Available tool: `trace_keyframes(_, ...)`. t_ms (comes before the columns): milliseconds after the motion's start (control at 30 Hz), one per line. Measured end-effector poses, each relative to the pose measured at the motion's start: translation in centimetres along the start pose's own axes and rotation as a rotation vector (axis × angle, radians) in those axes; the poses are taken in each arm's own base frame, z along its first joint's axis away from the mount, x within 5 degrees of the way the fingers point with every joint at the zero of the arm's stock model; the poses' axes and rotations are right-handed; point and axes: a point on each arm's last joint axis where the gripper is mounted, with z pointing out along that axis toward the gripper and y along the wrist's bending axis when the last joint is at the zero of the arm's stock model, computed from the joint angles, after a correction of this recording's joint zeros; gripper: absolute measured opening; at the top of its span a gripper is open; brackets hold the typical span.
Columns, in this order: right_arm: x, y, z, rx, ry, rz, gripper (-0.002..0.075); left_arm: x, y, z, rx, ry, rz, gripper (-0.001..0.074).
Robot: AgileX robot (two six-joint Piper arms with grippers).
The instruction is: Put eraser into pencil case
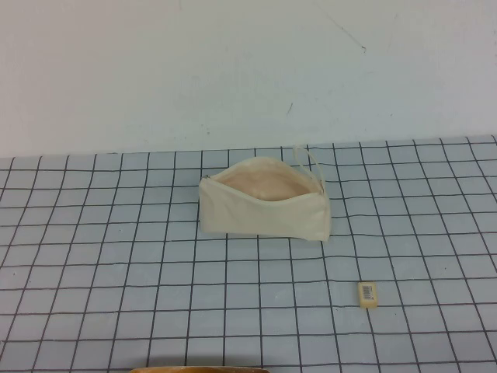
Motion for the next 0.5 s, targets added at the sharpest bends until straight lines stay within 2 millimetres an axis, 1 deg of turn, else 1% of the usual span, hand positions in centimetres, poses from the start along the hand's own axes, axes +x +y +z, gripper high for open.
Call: trace_keyframes(500,-0.01,0.1,0.0,-0.011,-0.001,0.026,-0.0003,0.0,0.0,0.0,0.0,0.0,-0.001,-0.0001)
